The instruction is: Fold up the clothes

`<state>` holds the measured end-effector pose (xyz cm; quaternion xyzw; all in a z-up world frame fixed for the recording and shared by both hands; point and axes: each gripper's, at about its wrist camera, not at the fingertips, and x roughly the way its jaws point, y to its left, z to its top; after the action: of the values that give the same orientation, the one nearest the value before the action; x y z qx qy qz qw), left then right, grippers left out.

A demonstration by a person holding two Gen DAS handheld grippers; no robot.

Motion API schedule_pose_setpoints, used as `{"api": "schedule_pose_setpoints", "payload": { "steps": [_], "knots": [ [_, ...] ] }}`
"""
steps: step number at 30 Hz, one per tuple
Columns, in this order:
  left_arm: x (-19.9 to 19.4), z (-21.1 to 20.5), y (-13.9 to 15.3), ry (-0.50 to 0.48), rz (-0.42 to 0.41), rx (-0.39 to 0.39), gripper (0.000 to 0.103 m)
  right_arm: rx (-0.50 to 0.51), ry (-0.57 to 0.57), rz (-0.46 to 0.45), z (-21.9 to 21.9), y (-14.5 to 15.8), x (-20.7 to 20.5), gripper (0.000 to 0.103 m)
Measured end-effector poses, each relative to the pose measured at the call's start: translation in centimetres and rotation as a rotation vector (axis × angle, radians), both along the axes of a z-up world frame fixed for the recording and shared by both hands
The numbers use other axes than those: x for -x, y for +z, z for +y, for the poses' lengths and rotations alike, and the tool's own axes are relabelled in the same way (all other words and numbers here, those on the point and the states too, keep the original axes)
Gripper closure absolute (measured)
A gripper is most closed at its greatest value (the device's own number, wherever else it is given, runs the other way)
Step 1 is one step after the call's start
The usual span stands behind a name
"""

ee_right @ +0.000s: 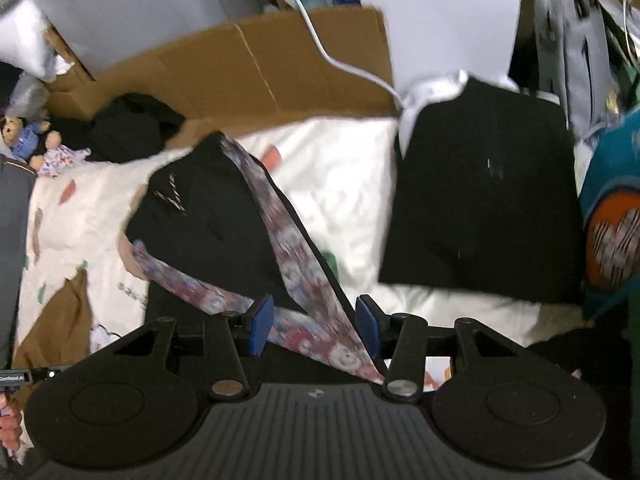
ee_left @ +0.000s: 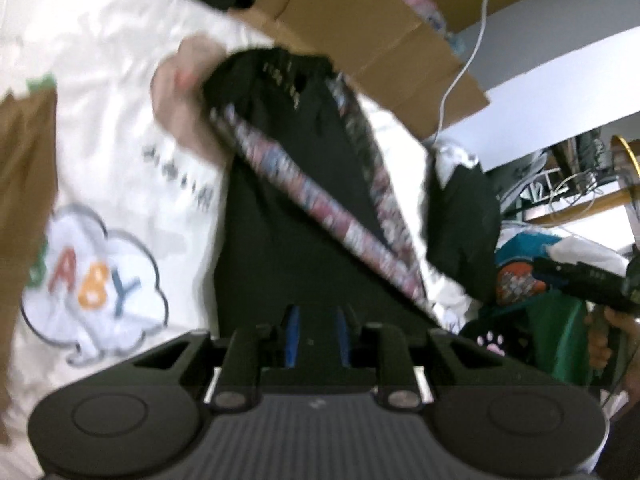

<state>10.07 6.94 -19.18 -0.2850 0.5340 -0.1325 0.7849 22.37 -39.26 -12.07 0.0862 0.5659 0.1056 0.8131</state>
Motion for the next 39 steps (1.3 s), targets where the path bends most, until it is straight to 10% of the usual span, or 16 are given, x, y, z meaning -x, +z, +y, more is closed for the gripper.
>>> {"api": "schedule_pose_setpoints", "payload": {
  "steps": [10, 14, 39],
  "knots": [
    [-1.5, 1.4, 4.9, 0.008, -0.086, -0.025, 0.076, -0.048, 0.113, -0.061, 4.8, 10.9, -2.7, 0.050],
    [-1.3, 2.1, 5.5, 0.020, -0.076, -0.035, 0.076, 0.002, 0.147, -0.087, 7.5, 13.6, -4.2, 0.030],
    [-4.2, 4.3, 5.5, 0.081, -0.130, -0.112, 0.073, 0.019, 0.287, -0.174, 10.8, 3.0, -5.0, 0.029]
  ]
}}
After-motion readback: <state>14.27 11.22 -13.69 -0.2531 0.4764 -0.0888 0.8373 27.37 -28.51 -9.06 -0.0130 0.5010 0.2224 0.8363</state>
